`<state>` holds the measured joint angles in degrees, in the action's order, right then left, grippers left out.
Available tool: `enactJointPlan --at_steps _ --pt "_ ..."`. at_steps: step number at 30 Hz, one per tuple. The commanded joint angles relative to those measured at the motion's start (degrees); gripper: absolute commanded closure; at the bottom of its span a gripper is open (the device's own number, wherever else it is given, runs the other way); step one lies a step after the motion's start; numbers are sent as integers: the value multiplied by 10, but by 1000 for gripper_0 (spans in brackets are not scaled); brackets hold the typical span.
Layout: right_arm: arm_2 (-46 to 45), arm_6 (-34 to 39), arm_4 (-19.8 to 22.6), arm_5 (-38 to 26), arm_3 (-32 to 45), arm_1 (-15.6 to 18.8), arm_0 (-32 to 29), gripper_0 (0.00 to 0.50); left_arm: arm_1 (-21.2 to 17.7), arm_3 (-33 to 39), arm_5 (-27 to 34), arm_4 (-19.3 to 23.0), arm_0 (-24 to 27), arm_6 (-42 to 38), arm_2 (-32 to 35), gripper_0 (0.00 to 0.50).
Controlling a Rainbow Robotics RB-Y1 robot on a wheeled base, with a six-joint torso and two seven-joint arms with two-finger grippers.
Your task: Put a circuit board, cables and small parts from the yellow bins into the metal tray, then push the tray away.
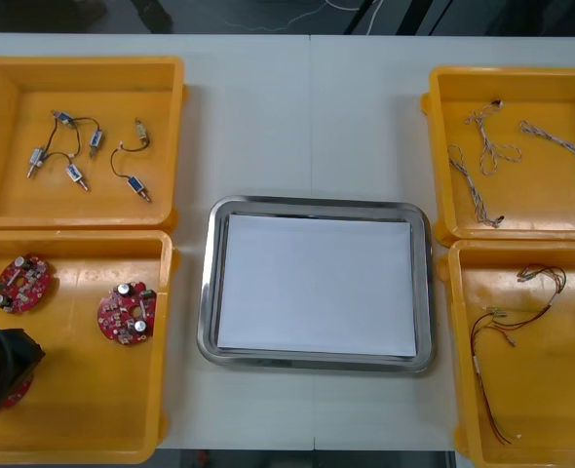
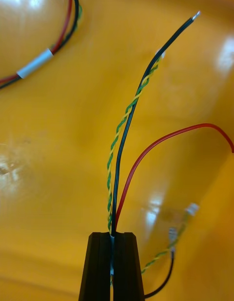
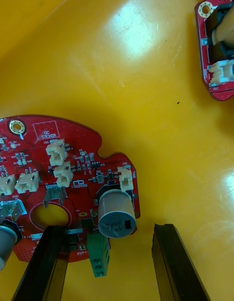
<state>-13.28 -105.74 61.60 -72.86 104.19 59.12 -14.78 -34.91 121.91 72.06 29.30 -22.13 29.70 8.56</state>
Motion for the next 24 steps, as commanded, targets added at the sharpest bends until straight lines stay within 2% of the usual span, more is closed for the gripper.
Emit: enactJointPlan --at_steps 1,3,4,5,6,14,21,24 --pt "-83 13 12 -63 53 6 3 500 0 3 -6 -5 -13 36 -9 28" --pt "-92 14 14 -80 59 6 10 500 0 3 -6 -4 -13 36 -9 120" --pt "-108 16 19 -108 69 6 20 500 -1 3 -6 -2 -13 36 -9 362" --pt "-112 17 19 -118 73 6 23 500 0 3 -6 -2 -13 36 -9 471" --pt "-119 20 22 -137 78 6 33 500 -1 3 -6 0 -13 37 -9 500" --pt "-139 41 30 -247 109 6 102 500 -1 4 -6 1 -13 38 -9 500" --pt "-129 55 36 -279 153 6 149 500 -7 12 1 2 -13 37 -8 500" --pt "-127 69 41 -298 179 6 162 500 -17 26 22 7 -13 35 -2 500"
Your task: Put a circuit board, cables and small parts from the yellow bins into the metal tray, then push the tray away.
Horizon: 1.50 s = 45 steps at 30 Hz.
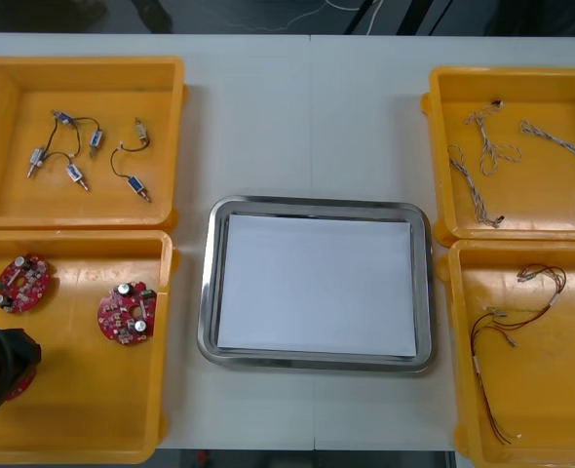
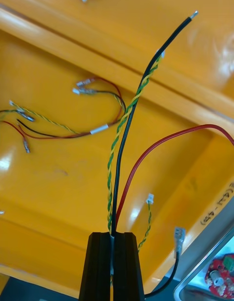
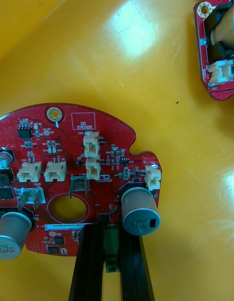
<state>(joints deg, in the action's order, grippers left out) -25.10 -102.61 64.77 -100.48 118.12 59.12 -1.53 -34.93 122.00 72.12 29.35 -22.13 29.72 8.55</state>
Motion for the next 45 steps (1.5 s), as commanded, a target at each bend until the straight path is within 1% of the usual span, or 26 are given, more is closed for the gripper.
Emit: enactJointPlan --at_steps 1,3,5,8,11,13,18,23,26,30,34,37,38,39,40,44,45 --pt "-8 48 11 -34 47 6 35 500 -19 32 31 10 -12 34 1 500" --pt "-6 59 14 -51 63 6 43 500 -24 40 43 19 -12 34 8 500" --pt "-5 80 18 -74 95 6 50 500 -36 48 58 42 -12 35 22 500" --pt "-2 109 23 -89 137 6 57 500 -53 63 76 63 -13 35 36 500" --pt "10 133 29 -89 170 6 57 500 -71 80 95 80 -12 34 52 500" --pt "19 152 33 -89 191 6 63 500 -85 89 110 99 -12 35 68 500" --pt "57 185 64 -89 224 6 89 500 -116 105 129 145 -5 40 96 500" --pt "81 190 76 -88 261 6 116 500 -153 119 162 182 20 46 105 500" --pt "106 191 78 -85 265 6 134 500 -173 130 188 202 40 45 105 500" --pt "141 192 79 -79 265 6 160 500 -200 146 220 243 76 44 105 500" --pt "182 192 63 -79 265 6 187 500 -223 160 239 287 115 43 105 500" --pt "213 195 46 -76 265 6 207 500 -237 164 242 319 149 43 98 500" --pt "219 195 43 -75 264 6 211 500 -240 165 243 323 156 43 93 500" --pt "237 196 38 -74 262 6 224 500 -247 165 247 331 176 42 82 500" --pt "243 197 35 -74 261 6 228 500 -248 166 251 331 184 42 77 500" --pt "287 202 17 -67 252 6 258 500 -259 168 278 333 256 38 27 500" --pt "292 203 14 -66 251 6 261 500 -260 168 283 333 265 37 20 500"
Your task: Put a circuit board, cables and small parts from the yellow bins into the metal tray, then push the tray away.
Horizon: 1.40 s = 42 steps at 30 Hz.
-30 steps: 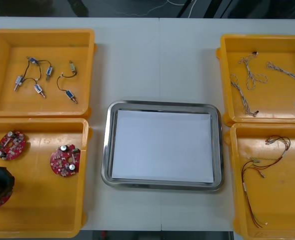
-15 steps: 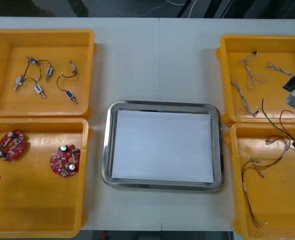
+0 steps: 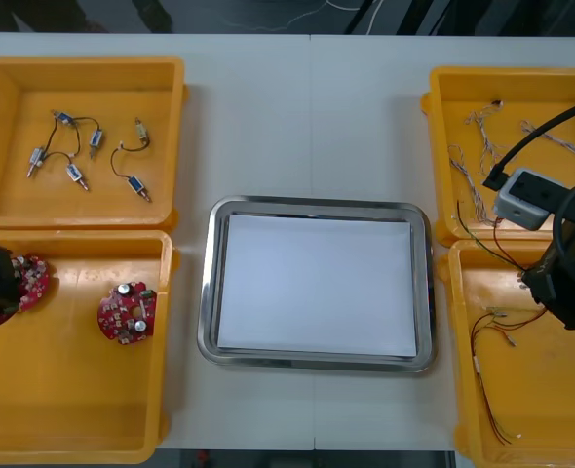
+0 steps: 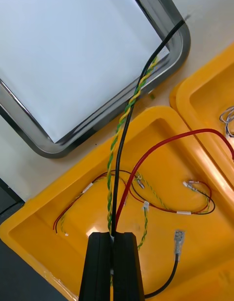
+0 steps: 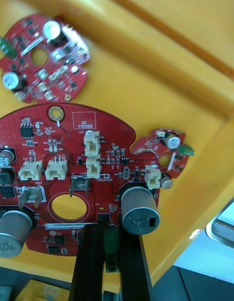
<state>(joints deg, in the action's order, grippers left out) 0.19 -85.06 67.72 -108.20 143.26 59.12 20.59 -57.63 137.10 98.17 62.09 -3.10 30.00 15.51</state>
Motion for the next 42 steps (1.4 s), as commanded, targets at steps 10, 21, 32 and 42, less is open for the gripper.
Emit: enactJointPlan --at_steps 10,21,32,42 --pt "79 31 -23 19 -23 5 73 500 -33 11 42 8 193 24 -132 500" --pt "79 31 -11 19 -25 6 74 500 -32 -6 44 11 274 22 -209 500" --pt "79 32 -7 12 -25 5 74 500 -30 -8 44 12 296 23 -232 500" --pt "79 31 -9 12 -25 5 73 500 -30 -7 44 13 296 24 -232 500"
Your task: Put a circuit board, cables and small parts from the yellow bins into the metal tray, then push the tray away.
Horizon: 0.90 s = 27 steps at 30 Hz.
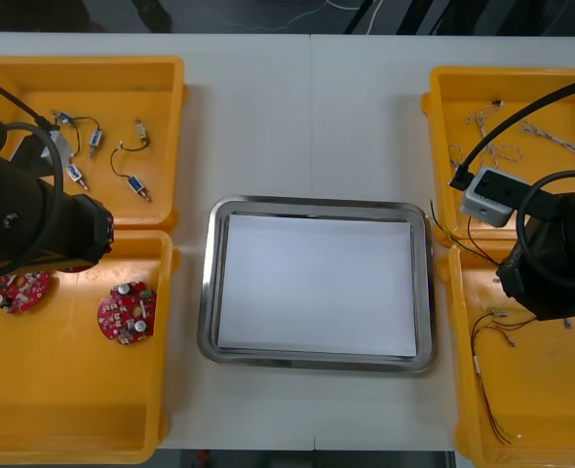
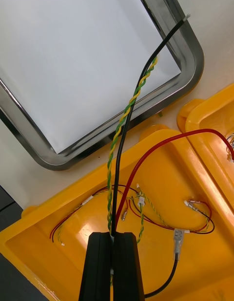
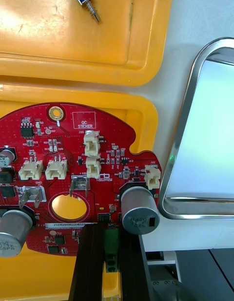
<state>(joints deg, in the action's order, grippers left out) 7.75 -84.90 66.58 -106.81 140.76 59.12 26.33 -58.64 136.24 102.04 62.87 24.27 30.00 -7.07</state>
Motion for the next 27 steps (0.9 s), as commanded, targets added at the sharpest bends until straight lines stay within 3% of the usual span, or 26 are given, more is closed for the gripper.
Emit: enactJointPlan --at_steps 1,6,15,27 --pt "3 30 1 -1 -1 5 15 500 -20 1 5 4 23 24 -6 500" --pt "3 30 1 -2 -1 5 15 500 -19 1 3 7 25 23 -11 500" --pt "3 30 2 -2 0 5 16 500 13 -18 -5 -5 87 10 -88 500" --pt "3 31 3 -1 0 6 16 500 68 -31 -37 -57 147 -21 -189 500"
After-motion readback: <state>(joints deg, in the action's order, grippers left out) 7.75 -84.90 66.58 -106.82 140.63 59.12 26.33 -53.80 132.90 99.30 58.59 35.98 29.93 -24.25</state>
